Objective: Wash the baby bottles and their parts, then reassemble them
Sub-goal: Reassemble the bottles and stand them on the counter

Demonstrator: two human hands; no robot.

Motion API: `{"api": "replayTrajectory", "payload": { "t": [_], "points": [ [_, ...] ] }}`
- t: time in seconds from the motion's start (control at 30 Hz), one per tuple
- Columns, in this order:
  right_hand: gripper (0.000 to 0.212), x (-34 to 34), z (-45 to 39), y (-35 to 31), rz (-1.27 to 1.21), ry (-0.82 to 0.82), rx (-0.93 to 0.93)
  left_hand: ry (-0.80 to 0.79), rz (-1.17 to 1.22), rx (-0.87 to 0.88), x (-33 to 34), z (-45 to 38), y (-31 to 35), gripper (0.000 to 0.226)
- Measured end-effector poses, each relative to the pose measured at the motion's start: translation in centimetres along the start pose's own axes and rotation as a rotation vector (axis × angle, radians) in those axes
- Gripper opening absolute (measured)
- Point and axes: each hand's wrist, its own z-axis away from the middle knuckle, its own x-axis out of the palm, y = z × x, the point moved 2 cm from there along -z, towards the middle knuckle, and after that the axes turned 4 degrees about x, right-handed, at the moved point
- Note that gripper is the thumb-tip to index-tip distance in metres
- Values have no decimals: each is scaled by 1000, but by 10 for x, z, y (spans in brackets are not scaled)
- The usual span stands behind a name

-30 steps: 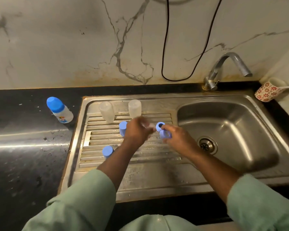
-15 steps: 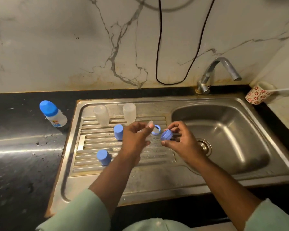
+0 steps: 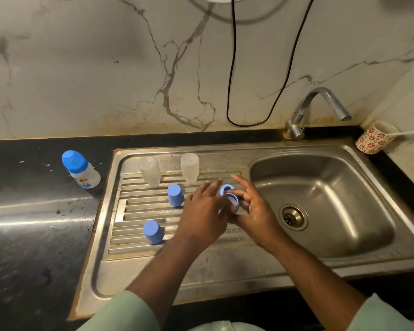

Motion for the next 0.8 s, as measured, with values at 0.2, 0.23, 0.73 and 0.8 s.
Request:
{"api": "replayTrajectory", "payload": {
  "t": [0.2, 0.23, 0.73, 0.8],
  "points": [
    [80, 2, -7, 2, 22, 23, 6, 146, 25, 23, -12, 1, -6, 15],
    [79, 2, -7, 3, 12, 19, 7, 273, 113, 39, -14, 2, -8, 13],
    [69, -4, -14, -18, 454, 70, -154, -112, 1696, -715, 19, -2, -14, 51],
    [64, -4, -15, -24, 594, 59, -178, -81, 1732, -707, 20, -1, -14, 48]
  ]
}}
